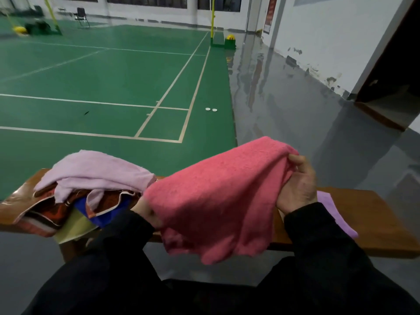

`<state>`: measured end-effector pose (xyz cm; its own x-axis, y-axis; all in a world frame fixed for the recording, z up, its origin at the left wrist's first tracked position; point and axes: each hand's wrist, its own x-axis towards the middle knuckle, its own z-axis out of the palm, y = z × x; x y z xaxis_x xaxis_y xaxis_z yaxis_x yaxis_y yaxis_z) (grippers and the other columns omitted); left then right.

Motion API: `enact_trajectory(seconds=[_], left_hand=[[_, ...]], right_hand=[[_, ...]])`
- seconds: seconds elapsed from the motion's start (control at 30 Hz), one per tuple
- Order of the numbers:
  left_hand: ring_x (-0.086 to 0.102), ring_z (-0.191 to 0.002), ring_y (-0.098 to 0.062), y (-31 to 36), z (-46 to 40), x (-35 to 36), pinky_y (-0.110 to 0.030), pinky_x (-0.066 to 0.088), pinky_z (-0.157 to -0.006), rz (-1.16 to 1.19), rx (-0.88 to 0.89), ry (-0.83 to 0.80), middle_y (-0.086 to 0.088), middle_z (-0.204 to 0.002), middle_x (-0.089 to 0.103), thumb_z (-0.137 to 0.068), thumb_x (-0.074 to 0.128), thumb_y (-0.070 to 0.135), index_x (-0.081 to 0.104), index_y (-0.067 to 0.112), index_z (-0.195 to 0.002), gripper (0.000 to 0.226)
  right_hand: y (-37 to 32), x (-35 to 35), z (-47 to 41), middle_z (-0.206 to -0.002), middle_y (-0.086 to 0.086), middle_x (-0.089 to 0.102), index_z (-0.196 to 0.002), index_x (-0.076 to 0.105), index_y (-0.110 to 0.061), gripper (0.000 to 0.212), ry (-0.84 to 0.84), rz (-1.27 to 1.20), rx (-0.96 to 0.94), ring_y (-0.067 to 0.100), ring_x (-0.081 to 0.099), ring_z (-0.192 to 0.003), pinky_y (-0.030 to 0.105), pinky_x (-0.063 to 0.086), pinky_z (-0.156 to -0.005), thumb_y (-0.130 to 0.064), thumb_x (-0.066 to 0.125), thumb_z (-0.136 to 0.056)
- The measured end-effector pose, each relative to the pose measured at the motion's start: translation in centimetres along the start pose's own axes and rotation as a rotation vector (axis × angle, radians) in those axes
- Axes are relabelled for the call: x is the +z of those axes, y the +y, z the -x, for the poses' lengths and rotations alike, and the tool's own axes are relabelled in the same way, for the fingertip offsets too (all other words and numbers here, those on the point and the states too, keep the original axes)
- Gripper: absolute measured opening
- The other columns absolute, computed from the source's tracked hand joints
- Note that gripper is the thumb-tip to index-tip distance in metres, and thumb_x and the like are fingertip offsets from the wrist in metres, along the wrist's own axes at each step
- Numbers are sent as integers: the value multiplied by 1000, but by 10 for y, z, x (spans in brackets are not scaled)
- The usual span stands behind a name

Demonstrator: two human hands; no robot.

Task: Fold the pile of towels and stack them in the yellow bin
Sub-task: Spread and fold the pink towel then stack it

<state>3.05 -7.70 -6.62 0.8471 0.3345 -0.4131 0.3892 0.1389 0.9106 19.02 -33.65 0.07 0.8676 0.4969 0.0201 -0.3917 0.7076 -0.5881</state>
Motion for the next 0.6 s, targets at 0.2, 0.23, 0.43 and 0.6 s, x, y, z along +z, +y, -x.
enact_trajectory(seconds=[0.2, 0.23, 0.43, 0.6], left_hand=[[59, -125, -31, -23, 16, 4, -47, 43, -108, 950, 111, -369, -18, -137, 62, -101, 43, 59, 60, 4, -137, 68], [58, -127, -31, -21, 17, 8, -47, 41, -109, 894, 132, -427, -18, -139, 60, -100, 49, 58, 54, 6, -142, 67], [66, -117, -26, 44, 2, 11, -36, 50, -102, 167, 477, 117, -9, -120, 73, -101, 52, 3, 68, 11, -123, 28], [70, -94, -7, 95, -1, 1, -23, 53, -89, -127, 665, 241, 6, -99, 78, -97, 64, 8, 75, 21, -105, 19]], right_hand=[[-4, -2, 7, -95, 7, 76, -88, 75, -13, 18, 9, 5, -4, 23, 73, -92, 38, 61, -84, -25, 62, -87], [-5, -2, 7, -98, 8, 76, -87, 78, -13, 32, -2, 49, 31, 24, 73, -96, 40, 59, -91, -36, 57, -95], [-31, 1, -2, -87, 5, 73, -88, 69, -12, 25, -13, 146, -27, 17, 70, -88, 29, 58, -84, -25, 53, -101], [-48, -16, -14, -96, 3, 72, -100, 73, -16, 15, 47, 335, -168, 14, 67, -88, 30, 55, -87, -10, 60, -96]])
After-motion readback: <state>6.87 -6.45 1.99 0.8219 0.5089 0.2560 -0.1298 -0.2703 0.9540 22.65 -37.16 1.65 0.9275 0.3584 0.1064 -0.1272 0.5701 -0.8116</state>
